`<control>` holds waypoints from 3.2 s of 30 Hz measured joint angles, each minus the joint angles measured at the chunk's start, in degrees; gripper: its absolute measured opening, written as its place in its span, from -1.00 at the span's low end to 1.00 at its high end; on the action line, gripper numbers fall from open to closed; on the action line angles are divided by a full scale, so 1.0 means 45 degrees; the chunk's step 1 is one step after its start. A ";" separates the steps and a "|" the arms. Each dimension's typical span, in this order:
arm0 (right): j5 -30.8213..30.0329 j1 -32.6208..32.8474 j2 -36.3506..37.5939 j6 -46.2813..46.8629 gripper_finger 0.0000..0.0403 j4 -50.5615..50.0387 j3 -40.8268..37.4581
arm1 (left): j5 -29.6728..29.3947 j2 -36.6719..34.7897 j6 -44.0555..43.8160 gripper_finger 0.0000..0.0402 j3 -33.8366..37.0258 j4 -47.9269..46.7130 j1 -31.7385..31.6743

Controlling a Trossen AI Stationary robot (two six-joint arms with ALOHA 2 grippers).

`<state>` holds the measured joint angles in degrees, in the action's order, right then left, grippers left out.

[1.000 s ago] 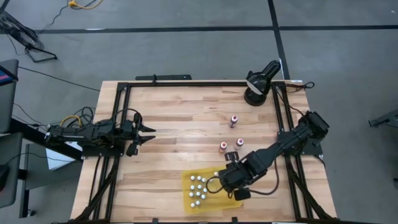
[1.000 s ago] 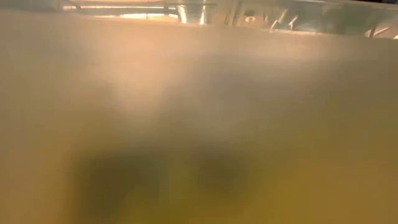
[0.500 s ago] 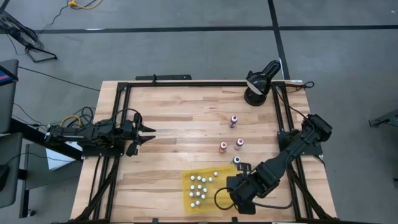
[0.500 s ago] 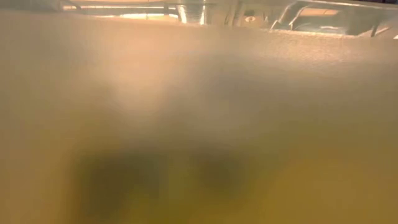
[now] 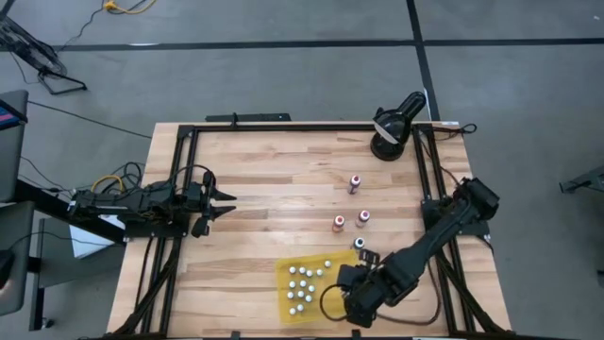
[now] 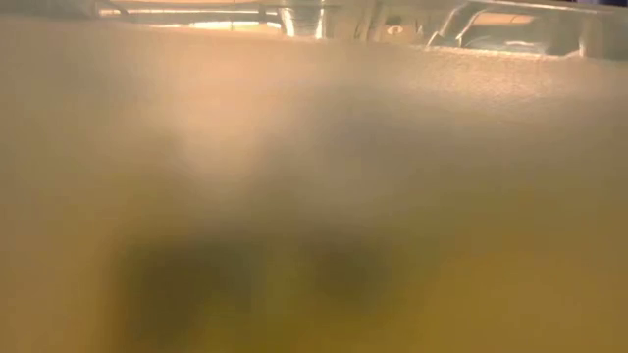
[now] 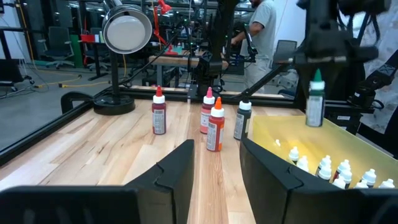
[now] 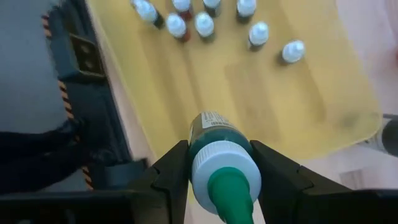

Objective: Pick & Place food coloring
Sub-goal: Put the big green food coloring bottle in the yellow bin, then put the big pink food coloring bottle in the yellow bin

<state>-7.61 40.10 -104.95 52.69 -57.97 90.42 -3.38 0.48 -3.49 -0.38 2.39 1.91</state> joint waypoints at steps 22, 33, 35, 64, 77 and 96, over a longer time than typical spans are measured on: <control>0.0281 0.0149 -0.1618 -0.0136 -0.31 0.0032 0.0211 | 0.0000 -0.0001 0.0000 -0.40 0.0000 0.0001 -0.0002; 0.0271 0.0256 -0.1956 -0.0062 -0.30 0.0262 0.0216 | 0.0000 0.0004 0.0000 -0.40 0.0000 0.0000 -0.0004; 0.0276 0.0256 -0.1961 -0.0187 -0.28 0.0133 0.0196 | 0.0000 -0.0001 0.0000 -0.40 0.0000 0.0000 -0.0004; 0.1373 -0.0085 -0.1686 -0.0372 -0.03 0.0395 0.0201 | 0.0000 -0.0001 0.0000 -0.40 0.0000 0.0001 -0.0004; 0.0855 -0.0481 -0.0429 -0.1090 0.06 -0.1427 0.0211 | 0.0003 0.0004 0.0000 -0.40 0.0000 0.0000 -0.0001; -0.0584 -0.1658 0.1522 -0.2826 0.11 -0.4213 0.0201 | 0.0004 0.0004 0.0000 -0.40 0.0000 0.0000 -0.0002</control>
<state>-10.24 32.64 -98.10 39.97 -76.93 91.33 -3.36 0.49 -3.49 -0.38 2.39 1.90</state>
